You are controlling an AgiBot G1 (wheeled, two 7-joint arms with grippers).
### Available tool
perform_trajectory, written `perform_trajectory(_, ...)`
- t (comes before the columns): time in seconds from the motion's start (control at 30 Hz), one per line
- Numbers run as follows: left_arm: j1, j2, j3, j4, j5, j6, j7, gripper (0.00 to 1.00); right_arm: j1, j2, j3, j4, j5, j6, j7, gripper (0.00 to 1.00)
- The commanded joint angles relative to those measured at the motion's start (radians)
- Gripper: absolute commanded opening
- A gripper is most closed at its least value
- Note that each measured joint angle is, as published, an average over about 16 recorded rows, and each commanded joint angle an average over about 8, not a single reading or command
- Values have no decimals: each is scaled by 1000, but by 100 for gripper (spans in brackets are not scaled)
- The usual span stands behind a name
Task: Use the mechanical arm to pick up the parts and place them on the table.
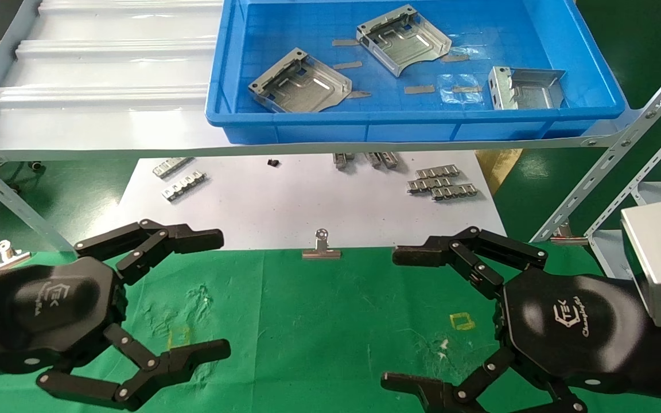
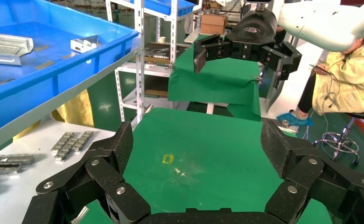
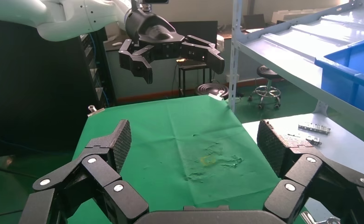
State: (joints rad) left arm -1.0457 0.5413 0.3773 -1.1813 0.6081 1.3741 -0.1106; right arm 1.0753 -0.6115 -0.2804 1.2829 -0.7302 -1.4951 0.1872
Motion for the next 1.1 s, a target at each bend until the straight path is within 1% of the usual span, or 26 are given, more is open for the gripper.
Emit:
perform_trajectory(0.03,0,0,0,0,0,0,0,100,0,0,0,0,0,0,0,100)
perform_trajectory(0.6,0,0,0,0,0,0,0,100,0,0,0,0,0,0,0,100)
perform_trajectory(0.63,0,0,0,0,0,0,0,93,0,0,0,0,0,0,0,100)
perform_trajectory(0.7,0,0,0,0,0,0,0,73,0,0,0,0,0,0,0,100)
perform_trajectory(0.87,0,0,0,0,0,0,0,11,0,0,0,0,0,0,0,100)
perform_trajectory(0.9,0,0,0,0,0,0,0,5,0,0,0,0,0,0,0,100)
perform_trajectory(0.93,0,0,0,0,0,0,0,1,0,0,0,0,0,0,0,100)
perform_trajectory(0.97,0,0,0,0,0,0,0,0,0,0,0,0,0,0,0,100)
perform_trajectory(1.1,0,0,0,0,0,0,0,0,0,0,0,0,0,0,0,100)
